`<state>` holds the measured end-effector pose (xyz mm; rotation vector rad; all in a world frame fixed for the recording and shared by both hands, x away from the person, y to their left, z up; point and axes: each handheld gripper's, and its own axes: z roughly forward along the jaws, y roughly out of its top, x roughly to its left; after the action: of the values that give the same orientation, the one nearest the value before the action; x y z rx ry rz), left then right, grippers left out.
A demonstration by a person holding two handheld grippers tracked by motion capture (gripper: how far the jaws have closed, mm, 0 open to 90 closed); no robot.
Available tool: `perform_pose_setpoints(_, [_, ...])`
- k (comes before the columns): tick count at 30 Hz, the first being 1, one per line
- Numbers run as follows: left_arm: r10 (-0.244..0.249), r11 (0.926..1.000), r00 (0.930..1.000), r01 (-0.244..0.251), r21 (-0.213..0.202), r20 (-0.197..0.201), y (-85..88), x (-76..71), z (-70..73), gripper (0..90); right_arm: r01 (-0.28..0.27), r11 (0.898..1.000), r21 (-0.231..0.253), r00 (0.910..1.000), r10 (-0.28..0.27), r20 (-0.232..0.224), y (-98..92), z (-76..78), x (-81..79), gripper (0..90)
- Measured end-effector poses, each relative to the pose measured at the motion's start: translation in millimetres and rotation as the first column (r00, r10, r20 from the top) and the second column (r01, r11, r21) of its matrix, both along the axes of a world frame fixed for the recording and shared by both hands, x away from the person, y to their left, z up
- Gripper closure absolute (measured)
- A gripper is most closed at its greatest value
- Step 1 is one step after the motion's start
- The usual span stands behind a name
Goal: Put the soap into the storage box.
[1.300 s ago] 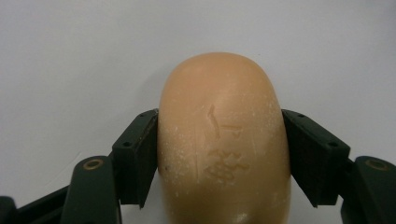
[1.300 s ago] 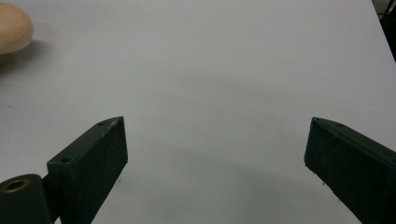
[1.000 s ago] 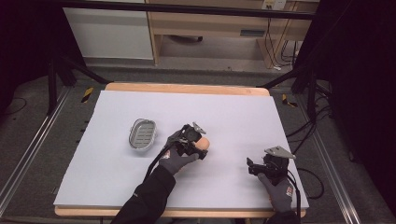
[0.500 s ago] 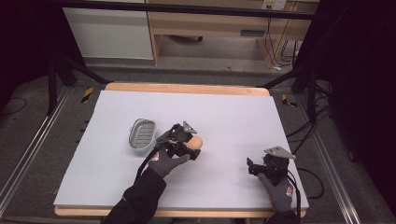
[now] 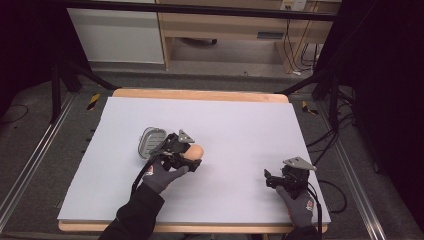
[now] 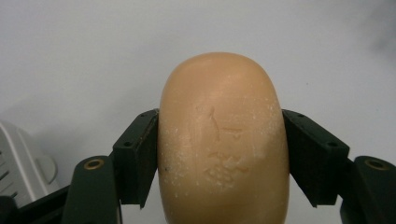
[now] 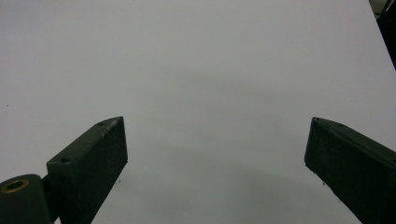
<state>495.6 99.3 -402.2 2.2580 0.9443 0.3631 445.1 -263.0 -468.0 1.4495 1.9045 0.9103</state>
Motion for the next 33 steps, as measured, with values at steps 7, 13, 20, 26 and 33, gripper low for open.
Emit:
perform_pose_setpoints(7, [0.022, 0.9997, 0.9997, -0.022, -0.005, 0.004, 18.7, -4.3, 2.9, 31.7, 0.000, 1.000, -0.003, 1.0000, 0.000, 0.001, -0.3, 0.1, -0.3, 6.1])
perform_pose_setpoints(13, [0.055, 0.9984, 0.9984, -0.055, -0.008, 0.012, 35.2, -4.0, 7.9, 31.7, -0.001, 1.000, -0.002, 1.0000, 0.001, 0.001, -0.4, 0.3, -0.5, 6.1])
perform_pose_setpoints(20, [0.090, 0.9957, 0.9957, -0.090, -0.022, 0.023, 48.3, -3.0, 13.9, 31.8, -0.001, 1.000, -0.001, 1.0000, 0.001, 0.000, -0.1, 0.3, -0.6, 6.1])
perform_pose_setpoints(26, [0.123, 0.9920, 0.9918, -0.122, -0.031, 0.033, 55.8, 1.3, 19.0, 31.8, -0.001, 1.000, 0.000, 1.0000, 0.001, 0.002, -0.3, 0.6, -0.7, 6.1])
perform_pose_setpoints(33, [0.166, 0.9856, 0.9854, -0.165, -0.040, 0.037, 66.7, 9.8, 22.5, 31.8, -0.001, 1.000, 0.002, 1.0000, 0.001, 0.003, -0.3, 0.7, -0.7, 6.1])
